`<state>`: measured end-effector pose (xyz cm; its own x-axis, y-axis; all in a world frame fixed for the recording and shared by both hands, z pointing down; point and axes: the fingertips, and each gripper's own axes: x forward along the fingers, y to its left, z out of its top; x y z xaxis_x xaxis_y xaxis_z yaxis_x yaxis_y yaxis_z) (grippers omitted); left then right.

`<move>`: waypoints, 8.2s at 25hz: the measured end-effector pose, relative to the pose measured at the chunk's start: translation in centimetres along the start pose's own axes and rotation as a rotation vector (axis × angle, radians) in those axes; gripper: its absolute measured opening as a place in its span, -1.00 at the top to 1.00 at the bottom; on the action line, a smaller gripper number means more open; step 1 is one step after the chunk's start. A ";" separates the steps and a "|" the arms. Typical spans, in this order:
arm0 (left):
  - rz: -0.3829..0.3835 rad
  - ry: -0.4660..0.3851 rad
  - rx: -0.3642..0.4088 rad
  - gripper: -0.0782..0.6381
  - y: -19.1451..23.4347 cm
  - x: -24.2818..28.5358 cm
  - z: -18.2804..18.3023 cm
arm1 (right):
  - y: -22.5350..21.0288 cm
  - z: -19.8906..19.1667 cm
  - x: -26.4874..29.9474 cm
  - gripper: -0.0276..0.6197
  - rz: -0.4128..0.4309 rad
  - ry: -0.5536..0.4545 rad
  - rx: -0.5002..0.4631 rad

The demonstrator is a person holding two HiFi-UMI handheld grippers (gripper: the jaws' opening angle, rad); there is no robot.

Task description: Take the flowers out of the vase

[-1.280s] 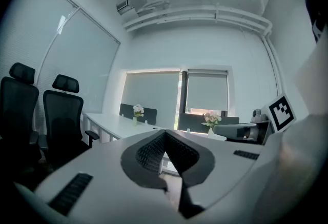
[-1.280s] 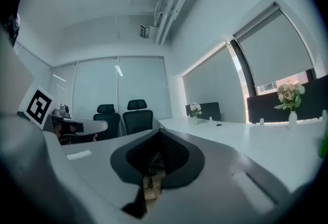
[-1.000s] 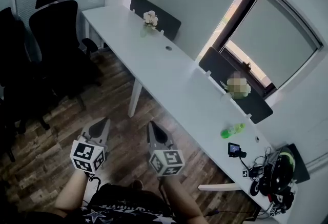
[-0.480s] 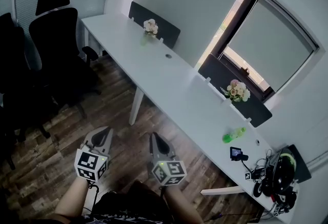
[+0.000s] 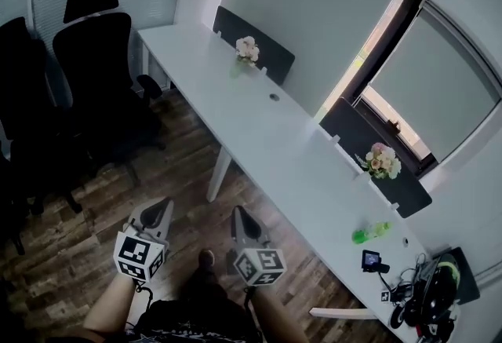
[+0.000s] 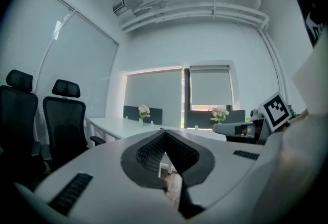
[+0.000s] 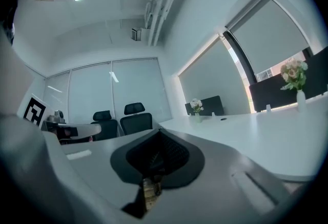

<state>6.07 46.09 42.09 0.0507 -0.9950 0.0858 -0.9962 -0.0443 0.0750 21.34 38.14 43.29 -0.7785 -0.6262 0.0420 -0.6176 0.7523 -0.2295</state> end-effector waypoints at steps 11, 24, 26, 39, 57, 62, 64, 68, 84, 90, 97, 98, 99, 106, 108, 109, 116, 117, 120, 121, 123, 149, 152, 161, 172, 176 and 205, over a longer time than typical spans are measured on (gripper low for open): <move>0.035 0.018 -0.026 0.76 5.0 11.9 0.7 | -6.7 0.9 12.4 0.91 0.052 0.049 0.022; 0.111 0.057 -0.021 0.76 9.0 25.1 1.1 | -15.1 2.3 23.5 0.91 0.095 0.104 0.034; 0.118 0.064 -0.024 0.76 9.4 27.1 1.0 | -15.9 2.6 25.2 0.91 0.102 0.100 0.050; 0.104 0.041 0.001 0.76 11.3 35.3 2.7 | -20.1 2.8 30.5 0.91 0.116 0.123 0.049; -0.090 0.040 0.015 0.76 21.6 53.2 5.2 | -27.0 4.9 45.8 0.91 -0.100 0.078 0.066; -0.119 0.061 0.005 0.76 24.7 56.8 5.7 | -27.7 5.7 50.9 0.91 -0.131 0.077 0.066; -0.135 0.073 0.006 0.76 25.8 58.0 5.4 | -27.7 5.9 52.8 0.91 -0.141 0.068 0.070; -0.173 0.083 0.001 0.76 27.8 60.3 5.0 | -27.9 5.4 55.9 0.90 -0.164 0.076 0.066; -0.264 0.144 -0.006 0.76 28.5 65.8 2.8 | -29.4 2.9 58.2 0.58 -0.233 0.120 0.110; -0.192 0.141 -0.037 0.76 28.5 64.3 3.2 | -28.3 2.8 57.5 0.27 -0.153 0.116 0.134; -0.162 0.139 -0.018 0.76 29.5 64.2 3.5 | -29.0 2.5 58.9 -0.04 -0.172 0.098 0.141; -0.167 0.144 -0.016 0.76 29.7 64.3 3.3 | -29.3 2.2 59.3 -0.05 -0.186 0.097 0.147; -0.171 0.149 -0.012 0.76 30.0 64.6 3.1 | -29.7 2.1 59.7 -0.05 -0.202 0.092 0.152; -0.216 0.164 -0.009 0.76 32.7 68.7 2.9 | -31.7 1.6 63.6 -0.05 -0.273 0.049 0.092; -0.239 0.167 0.005 0.76 33.2 69.8 2.8 | -32.2 1.3 64.9 -0.05 -0.289 0.056 0.080; -0.250 0.168 0.007 0.76 33.4 70.4 2.7 | -32.3 1.1 65.6 -0.05 -0.293 0.059 0.073; -0.313 0.160 0.025 0.76 35.3 74.0 2.6 | -34.1 1.1 70.0 -0.04 -0.344 0.032 0.015; -0.321 0.160 0.021 0.76 35.5 74.5 2.6 | -34.3 1.2 70.5 -0.04 -0.355 0.028 0.007; -0.344 0.164 0.016 0.76 35.9 75.7 2.5 | -34.8 1.0 71.9 -0.04 -0.369 0.017 -0.001; -0.352 0.164 0.015 0.76 36.0 76.1 2.6 | -35.0 1.0 72.4 -0.04 -0.371 0.010 -0.004; -0.366 0.165 0.015 0.76 36.1 76.7 2.7 | -35.4 0.8 73.2 -0.04 -0.379 0.010 -0.001; -0.448 0.257 0.053 0.76 35.2 78.4 -0.6 | -38.2 3.9 76.3 0.46 -0.422 -0.089 0.008; -0.439 0.262 0.071 0.76 35.3 78.4 -0.9 | -38.4 3.9 76.2 0.51 -0.428 -0.092 0.019; -0.448 0.229 0.054 0.76 35.0 78.4 0.4 | -38.5 5.0 75.8 0.56 -0.438 -0.125 0.039; -0.454 0.202 0.049 0.76 35.1 78.5 1.2 | -37.2 9.5 75.3 0.58 -0.413 -0.204 -0.012; -0.462 0.182 0.045 0.76 34.9 78.5 1.8 | -36.8 11.5 74.4 0.59 -0.414 -0.238 -0.021; -0.521 0.134 0.068 0.76 23.9 73.3 3.4 | -37.5 12.4 54.7 0.64 -0.497 -0.138 0.087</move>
<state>-14.22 -28.19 46.75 0.5437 -0.8196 0.1810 -0.8386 -0.5391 0.0777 3.31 -26.83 42.15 -0.3685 -0.9288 0.0394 -0.8925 0.3416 -0.2947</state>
